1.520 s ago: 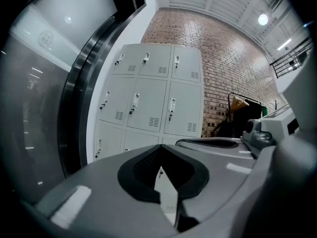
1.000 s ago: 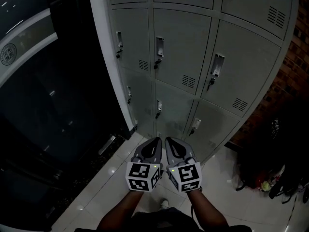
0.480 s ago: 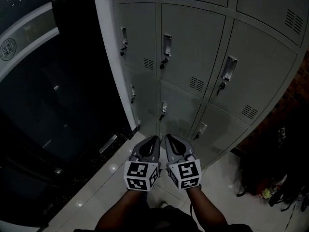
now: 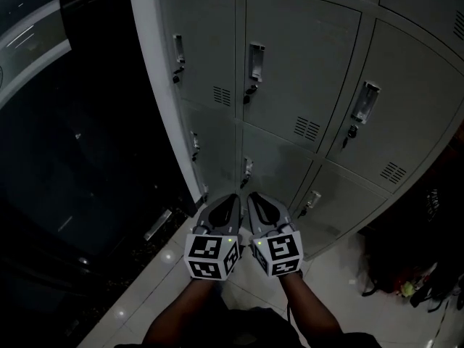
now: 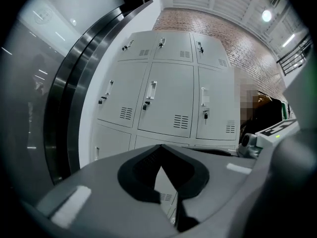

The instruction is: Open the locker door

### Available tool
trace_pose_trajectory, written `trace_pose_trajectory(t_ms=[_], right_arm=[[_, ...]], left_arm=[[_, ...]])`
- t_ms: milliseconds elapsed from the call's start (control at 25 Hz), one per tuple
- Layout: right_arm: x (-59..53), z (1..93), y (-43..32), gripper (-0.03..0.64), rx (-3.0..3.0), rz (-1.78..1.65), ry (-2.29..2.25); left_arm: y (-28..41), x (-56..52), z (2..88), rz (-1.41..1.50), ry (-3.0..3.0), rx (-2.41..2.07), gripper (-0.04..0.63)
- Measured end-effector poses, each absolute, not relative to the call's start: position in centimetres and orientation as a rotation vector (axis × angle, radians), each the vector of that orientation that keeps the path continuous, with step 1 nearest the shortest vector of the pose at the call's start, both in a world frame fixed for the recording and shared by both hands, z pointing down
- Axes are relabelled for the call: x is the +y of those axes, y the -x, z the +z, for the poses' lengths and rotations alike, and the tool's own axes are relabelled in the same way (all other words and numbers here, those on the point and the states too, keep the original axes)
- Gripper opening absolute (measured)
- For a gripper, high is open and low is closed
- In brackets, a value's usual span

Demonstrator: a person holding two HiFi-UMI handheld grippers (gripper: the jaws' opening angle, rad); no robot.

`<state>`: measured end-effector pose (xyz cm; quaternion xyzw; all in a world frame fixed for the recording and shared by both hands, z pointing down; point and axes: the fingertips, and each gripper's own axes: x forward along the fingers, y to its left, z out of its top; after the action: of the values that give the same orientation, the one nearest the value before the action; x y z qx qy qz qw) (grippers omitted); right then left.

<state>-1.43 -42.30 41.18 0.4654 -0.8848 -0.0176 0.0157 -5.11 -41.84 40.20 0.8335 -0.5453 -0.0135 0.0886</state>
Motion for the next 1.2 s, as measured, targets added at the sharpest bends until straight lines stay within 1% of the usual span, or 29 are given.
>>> trace_pose_trajectory(t_ms=[160, 360, 560, 760, 960, 1200], right_arm=[[-45.1, 43.5, 1.9, 0.009, -2.738, -0.061, -1.465], [-48.9, 46.8, 2.7, 0.053, -2.735, -0.039, -1.461], [-52.5, 50.1, 3.2, 0.076, -2.722, 0.009, -1.496], [-55.4, 53.1, 4.0, 0.119, -2.699, 0.05, -1.513], [-57.9, 55.7, 4.6, 0.175, -2.685, 0.097, -1.564], [-61.0, 58.4, 5.1, 0.206, -2.66, 0.118, -1.597]], left_arm=[[5.4, -44.5, 41.8, -0.056, -2.491, -1.609, 0.006], [6.0, -47.6, 43.7, -0.066, -2.502, -1.602, 0.006], [6.9, -50.1, 46.1, -0.056, -2.495, -1.603, 0.006], [7.9, -52.2, 48.0, -0.048, -2.48, -1.609, 0.006], [8.7, -53.8, 49.9, -0.035, -2.496, -1.597, 0.006], [9.6, -55.1, 52.5, -0.038, -2.498, -1.561, 0.006]])
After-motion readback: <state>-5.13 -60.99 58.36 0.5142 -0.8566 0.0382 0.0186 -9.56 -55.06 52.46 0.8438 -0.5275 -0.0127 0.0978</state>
